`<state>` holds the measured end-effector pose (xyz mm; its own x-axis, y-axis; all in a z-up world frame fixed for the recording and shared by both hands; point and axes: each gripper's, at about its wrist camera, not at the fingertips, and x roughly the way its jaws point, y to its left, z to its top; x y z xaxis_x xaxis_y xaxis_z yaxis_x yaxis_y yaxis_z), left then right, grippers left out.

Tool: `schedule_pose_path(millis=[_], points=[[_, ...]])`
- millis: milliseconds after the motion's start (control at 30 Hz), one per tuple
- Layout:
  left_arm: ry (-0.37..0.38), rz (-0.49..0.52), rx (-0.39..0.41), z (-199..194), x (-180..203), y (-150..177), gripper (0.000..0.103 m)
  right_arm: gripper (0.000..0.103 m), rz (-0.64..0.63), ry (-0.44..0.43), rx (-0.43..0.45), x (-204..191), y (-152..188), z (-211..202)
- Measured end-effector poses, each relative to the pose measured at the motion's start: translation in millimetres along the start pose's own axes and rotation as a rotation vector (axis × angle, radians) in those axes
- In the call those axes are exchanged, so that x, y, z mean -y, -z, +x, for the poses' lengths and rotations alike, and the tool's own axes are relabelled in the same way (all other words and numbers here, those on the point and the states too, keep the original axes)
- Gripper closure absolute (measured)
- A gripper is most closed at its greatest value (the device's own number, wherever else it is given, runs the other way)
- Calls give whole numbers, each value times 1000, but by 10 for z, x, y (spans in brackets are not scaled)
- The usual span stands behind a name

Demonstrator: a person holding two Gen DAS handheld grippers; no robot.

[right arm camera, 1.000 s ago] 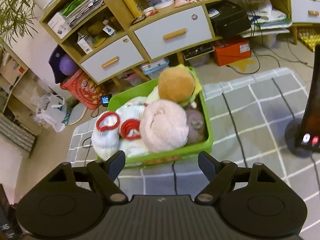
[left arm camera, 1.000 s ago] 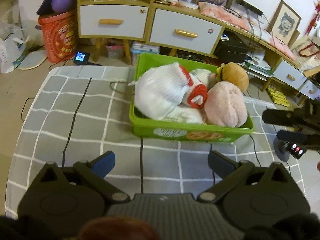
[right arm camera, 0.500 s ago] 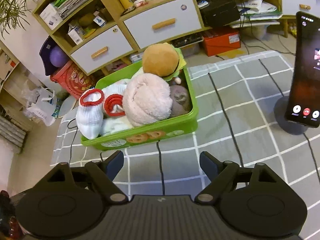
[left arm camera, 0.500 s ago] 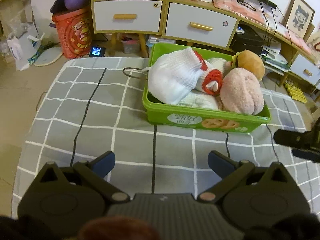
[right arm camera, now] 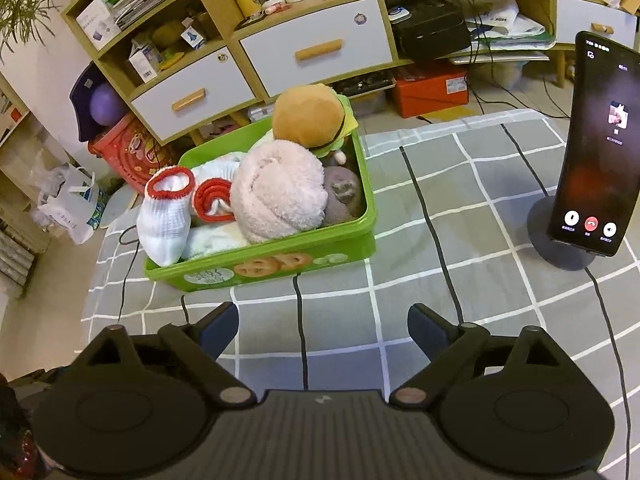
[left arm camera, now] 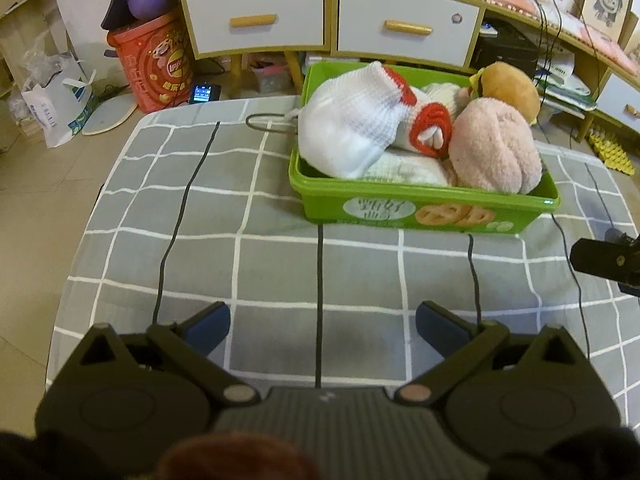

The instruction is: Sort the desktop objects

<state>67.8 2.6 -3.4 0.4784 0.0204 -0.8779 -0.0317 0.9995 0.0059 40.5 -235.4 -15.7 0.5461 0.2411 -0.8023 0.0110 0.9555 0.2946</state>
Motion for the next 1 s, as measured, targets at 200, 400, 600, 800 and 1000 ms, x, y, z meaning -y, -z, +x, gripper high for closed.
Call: schedule_pose_path(millis=[200, 400, 600, 800, 1000], points=[[-10, 13, -6, 11, 23, 4, 1, 10, -23, 13, 4, -52, 19, 4], [-22, 13, -13, 27, 29, 13, 1, 10, -40, 15, 6, -83, 27, -17], [-30, 12, -15, 30, 43, 12, 1, 10, -70, 35, 18, -115, 37, -47], [-50, 8, -21, 42, 28, 13, 1, 10, -103, 57, 33, -150, 45, -76], [-51, 6, -19, 34, 23, 8, 1, 10, -126, 75, 36, -173, 58, -89]])
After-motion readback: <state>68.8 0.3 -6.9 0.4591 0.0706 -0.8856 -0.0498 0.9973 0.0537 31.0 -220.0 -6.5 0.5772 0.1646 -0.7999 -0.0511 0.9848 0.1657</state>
